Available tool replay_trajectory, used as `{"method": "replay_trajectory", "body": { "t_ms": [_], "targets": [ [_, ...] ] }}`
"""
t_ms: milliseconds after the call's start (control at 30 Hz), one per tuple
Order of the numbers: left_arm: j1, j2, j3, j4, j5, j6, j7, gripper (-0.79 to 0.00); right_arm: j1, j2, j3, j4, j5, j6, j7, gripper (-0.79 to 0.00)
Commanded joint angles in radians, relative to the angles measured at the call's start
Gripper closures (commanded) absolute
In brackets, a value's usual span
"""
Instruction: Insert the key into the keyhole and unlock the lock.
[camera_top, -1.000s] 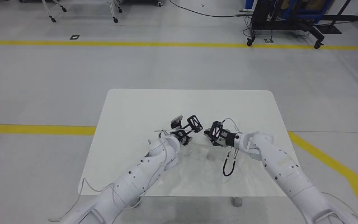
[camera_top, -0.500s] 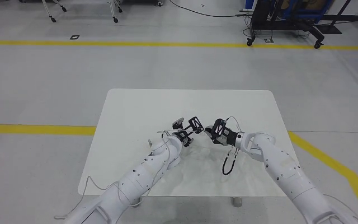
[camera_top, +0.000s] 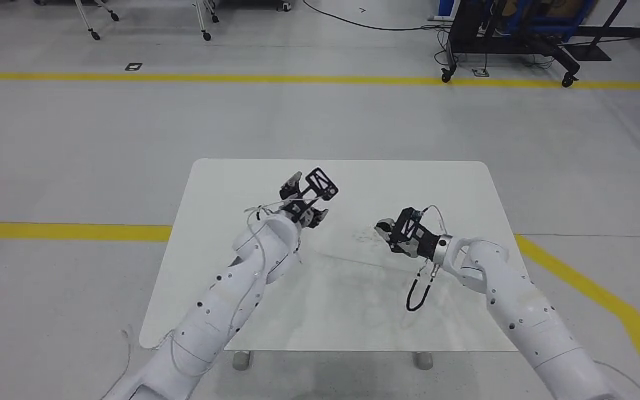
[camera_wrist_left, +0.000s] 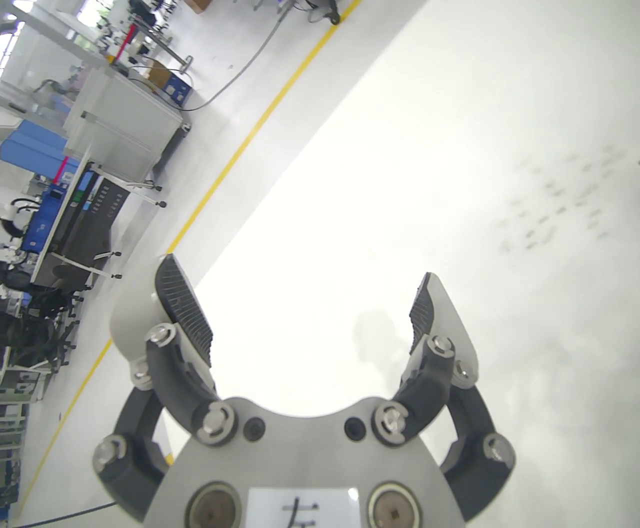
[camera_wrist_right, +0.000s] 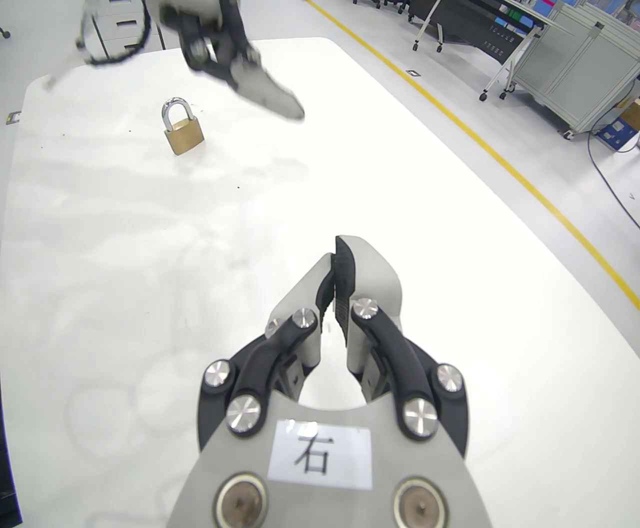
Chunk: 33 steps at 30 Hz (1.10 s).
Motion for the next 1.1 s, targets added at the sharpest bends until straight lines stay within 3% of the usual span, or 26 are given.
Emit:
{"method": "replay_trajectory", "body": {
  "t_ms": [0,167,300,633,833,900,1067],
  "targets": [
    [0.007,0.003,-0.013,-0.015,0.001,-0.003,-0.002,-0.785,0.000,0.000,0.000,0.000,0.000,0.000,0.000,0.000],
    [0.007,0.003,-0.013,-0.015,0.001,-0.003,-0.002,-0.785,-0.010,-0.008,-0.008,0.006,0.087,-0.007,0.001,0.000],
    [0.007,0.003,-0.013,-0.015,0.001,-0.003,-0.002,-0.785,0.017,-0.030,-0.014,0.042,0.370,-0.028,0.043,0.000],
    [0.007,0.003,-0.013,-0.015,0.001,-0.003,-0.002,-0.785,0.067,-0.056,-0.013,0.080,1.005,-0.029,0.319,0.000],
    [0.007,0.003,-0.013,-0.015,0.001,-0.003,-0.002,-0.785,0.069,-0.056,-0.011,0.081,1.016,-0.030,0.330,0.000],
    [0.025,0.000,-0.015,-0.024,-0.075,-0.022,0.054,-0.785,0.069,-0.056,-0.011,0.081,1.016,-0.030,0.330,0.000],
    [0.045,-0.003,-0.110,-0.015,-0.393,-0.085,0.167,-0.785,0.046,-0.073,-0.036,0.106,1.269,-0.061,0.354,0.000]
  ]
}}
